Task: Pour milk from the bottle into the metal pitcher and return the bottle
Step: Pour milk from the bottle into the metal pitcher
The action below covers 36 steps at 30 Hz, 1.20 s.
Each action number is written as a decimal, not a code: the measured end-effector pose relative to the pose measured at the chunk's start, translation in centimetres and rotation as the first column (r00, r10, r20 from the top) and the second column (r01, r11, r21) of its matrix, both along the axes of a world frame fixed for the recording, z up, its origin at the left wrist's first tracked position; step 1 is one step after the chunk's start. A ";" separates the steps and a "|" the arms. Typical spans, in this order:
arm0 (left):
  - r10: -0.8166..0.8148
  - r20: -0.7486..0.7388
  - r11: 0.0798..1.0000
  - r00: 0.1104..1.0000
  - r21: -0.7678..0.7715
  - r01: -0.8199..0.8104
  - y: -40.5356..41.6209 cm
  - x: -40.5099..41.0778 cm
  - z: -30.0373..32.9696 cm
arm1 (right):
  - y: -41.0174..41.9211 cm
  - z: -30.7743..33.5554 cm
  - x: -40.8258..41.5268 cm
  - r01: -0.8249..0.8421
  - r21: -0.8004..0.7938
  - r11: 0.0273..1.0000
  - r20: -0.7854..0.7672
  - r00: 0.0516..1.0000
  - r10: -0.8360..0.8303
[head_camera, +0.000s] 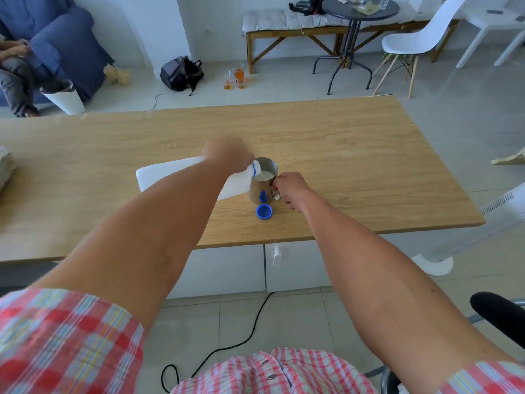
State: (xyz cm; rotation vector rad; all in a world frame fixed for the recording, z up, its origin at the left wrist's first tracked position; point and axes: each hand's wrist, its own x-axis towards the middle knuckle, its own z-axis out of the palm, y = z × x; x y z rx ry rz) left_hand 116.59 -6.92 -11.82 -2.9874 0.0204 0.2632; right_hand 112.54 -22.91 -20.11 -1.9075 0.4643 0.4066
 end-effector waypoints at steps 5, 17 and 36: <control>0.004 -0.002 1.000 1.000 -0.009 -0.004 0.0 -0.1 0.0 | 0.1 0.0 0.1 0.003 0.001 1.000 -0.005 1.000 -0.003; -0.004 -0.004 1.000 1.000 0.002 0.004 -0.1 0.0 0.1 | 0.0 0.2 -0.1 -0.005 0.018 1.000 0.005 1.000 0.005; -0.003 -0.008 1.000 1.000 0.009 0.003 -0.1 -0.1 0.2 | 0.1 0.3 -0.2 0.006 0.019 1.000 -0.010 1.000 -0.005</control>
